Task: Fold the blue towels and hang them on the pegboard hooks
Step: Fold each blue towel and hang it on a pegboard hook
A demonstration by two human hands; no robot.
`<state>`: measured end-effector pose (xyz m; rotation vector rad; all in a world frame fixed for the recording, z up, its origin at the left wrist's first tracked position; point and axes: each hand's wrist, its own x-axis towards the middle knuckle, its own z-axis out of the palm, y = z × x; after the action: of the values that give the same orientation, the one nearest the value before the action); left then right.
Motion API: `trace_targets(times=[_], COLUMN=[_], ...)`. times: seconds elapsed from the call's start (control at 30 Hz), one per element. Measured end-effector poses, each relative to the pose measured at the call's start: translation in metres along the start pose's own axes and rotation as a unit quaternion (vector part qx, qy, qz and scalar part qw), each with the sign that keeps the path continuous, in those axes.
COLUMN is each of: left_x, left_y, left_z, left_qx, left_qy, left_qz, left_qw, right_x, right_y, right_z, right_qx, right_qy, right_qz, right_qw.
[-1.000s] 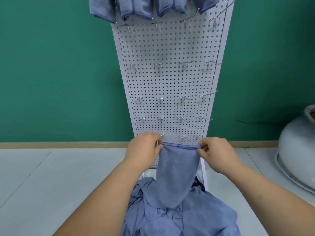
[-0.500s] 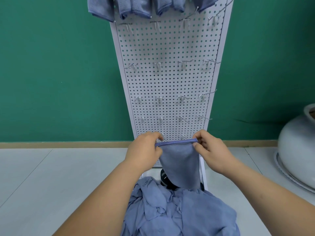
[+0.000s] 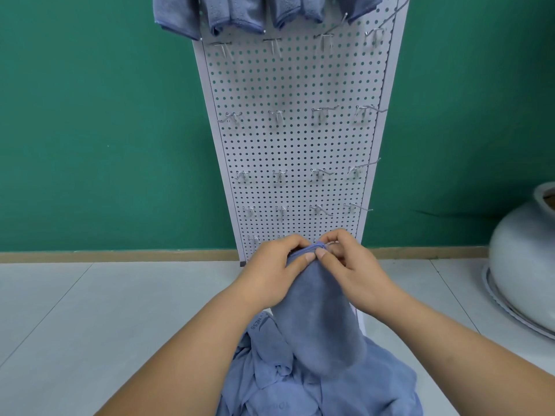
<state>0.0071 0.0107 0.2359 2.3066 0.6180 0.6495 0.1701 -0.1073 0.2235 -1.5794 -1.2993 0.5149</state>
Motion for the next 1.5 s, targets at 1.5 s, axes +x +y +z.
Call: trace_targets(times=[1.5], left_x=[0.013], left_y=[-0.051], left_z=[-0.02], left_qx=[-0.233], left_qy=[0.247], left_qz=[-0.366], left_qw=[0.866], right_x=[0.009], right_y=[0.039], right_z=[-0.086], right_qx=[0.1], right_qy=[0.186], right_qz=[0.206], right_qw=[0.955])
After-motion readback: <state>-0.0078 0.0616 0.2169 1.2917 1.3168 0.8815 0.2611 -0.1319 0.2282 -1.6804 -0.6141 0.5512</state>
